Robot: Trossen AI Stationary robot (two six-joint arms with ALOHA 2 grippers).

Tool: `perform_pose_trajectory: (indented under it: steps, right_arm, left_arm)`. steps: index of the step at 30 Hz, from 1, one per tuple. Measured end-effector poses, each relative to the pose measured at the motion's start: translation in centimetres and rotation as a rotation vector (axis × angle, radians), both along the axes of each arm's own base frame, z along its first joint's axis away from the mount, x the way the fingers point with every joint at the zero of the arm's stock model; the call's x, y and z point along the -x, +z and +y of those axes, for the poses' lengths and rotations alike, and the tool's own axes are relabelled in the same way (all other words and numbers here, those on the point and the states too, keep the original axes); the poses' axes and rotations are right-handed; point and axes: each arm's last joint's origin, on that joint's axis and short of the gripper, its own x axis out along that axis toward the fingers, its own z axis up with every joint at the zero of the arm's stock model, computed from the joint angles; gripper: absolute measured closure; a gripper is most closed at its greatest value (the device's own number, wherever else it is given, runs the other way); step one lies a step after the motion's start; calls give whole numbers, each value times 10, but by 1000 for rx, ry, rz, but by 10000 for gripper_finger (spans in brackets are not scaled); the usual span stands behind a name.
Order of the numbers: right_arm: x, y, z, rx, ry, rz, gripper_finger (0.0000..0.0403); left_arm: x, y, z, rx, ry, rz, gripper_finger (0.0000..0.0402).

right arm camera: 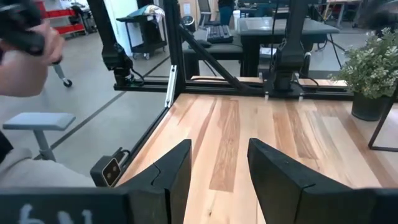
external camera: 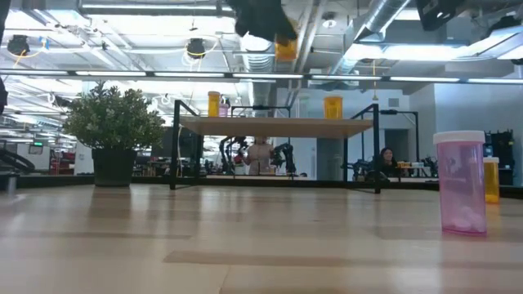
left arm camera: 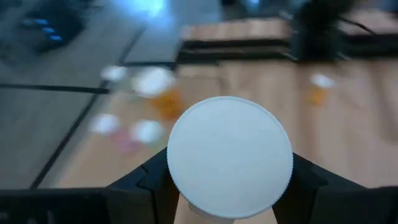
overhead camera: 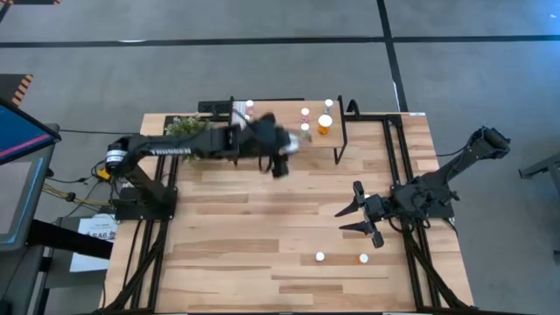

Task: Pick and place medicine bottles onto shelf by color
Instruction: Put the big orange pill bottle on the shelf

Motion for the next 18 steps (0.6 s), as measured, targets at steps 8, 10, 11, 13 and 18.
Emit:
perform_pose_trajectory:
  steps: [8,10,11,13,18]
  right_arm:
    - [-1,0,-2,9,-10,2,223]
    - [-1,-1,-3,10,-16,4,221]
    - [-2,-1,-3,10,-20,4,221]
    - [-3,-1,-4,12,-27,7,221]
    - [-5,-3,-5,18,-39,19,224]
  left_arm:
    - [23,-1,89,42,205,-11,222]
    - [30,-3,106,60,240,-15,221]
    - [33,-2,113,65,256,-20,221]
    - [39,-2,125,69,284,-33,221]
    - [43,-3,145,87,298,-74,221]
